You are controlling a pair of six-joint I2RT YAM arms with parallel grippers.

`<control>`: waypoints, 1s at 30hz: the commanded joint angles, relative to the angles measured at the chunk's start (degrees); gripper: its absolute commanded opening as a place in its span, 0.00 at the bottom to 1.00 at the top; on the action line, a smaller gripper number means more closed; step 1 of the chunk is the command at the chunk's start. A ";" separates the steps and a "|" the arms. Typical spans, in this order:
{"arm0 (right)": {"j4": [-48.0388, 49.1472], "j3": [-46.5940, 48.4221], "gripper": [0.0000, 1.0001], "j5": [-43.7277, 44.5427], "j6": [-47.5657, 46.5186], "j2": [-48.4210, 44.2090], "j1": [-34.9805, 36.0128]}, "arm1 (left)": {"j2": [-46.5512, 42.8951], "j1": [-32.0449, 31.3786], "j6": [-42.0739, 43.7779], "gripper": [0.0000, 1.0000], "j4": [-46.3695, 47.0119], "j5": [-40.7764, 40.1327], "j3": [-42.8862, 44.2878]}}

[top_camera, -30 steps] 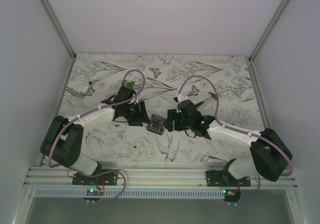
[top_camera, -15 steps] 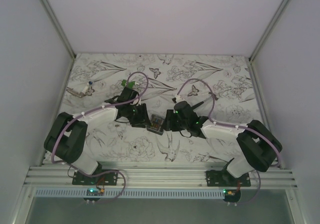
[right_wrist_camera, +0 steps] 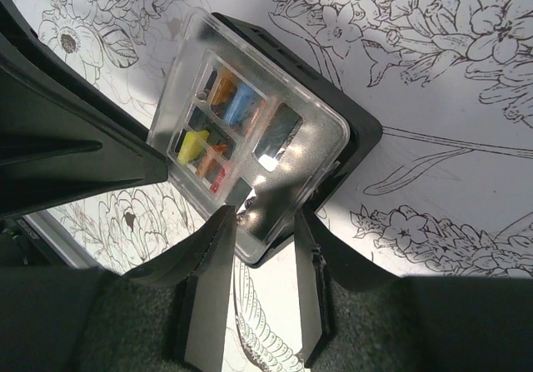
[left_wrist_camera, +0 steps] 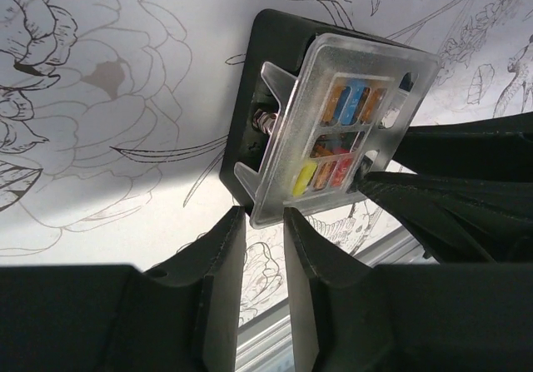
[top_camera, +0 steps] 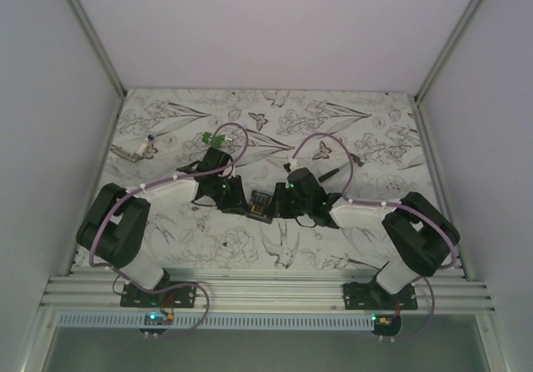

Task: Snap on the fuse box
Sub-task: Close the fuse box cover on the fuse box base.

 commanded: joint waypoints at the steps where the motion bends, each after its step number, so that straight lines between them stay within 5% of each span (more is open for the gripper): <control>1: -7.04 -1.55 0.35 0.55 -1.51 3.35 0.23 | 1.81 -1.48 -1.50 0.26 -0.48 -1.38 -3.75; 8: -13.58 -0.79 0.37 2.12 -4.52 -2.53 0.22 | -1.87 -3.32 -3.04 0.33 0.07 -1.68 -6.23; 20: -17.62 1.28 0.57 5.52 -9.33 -11.33 -2.04 | -10.57 -3.36 -2.60 0.53 -3.19 -4.05 -3.71; 30: -11.39 2.53 0.60 1.13 -9.20 -8.72 -5.43 | -1.80 -2.91 -0.06 0.29 -5.37 -5.21 4.35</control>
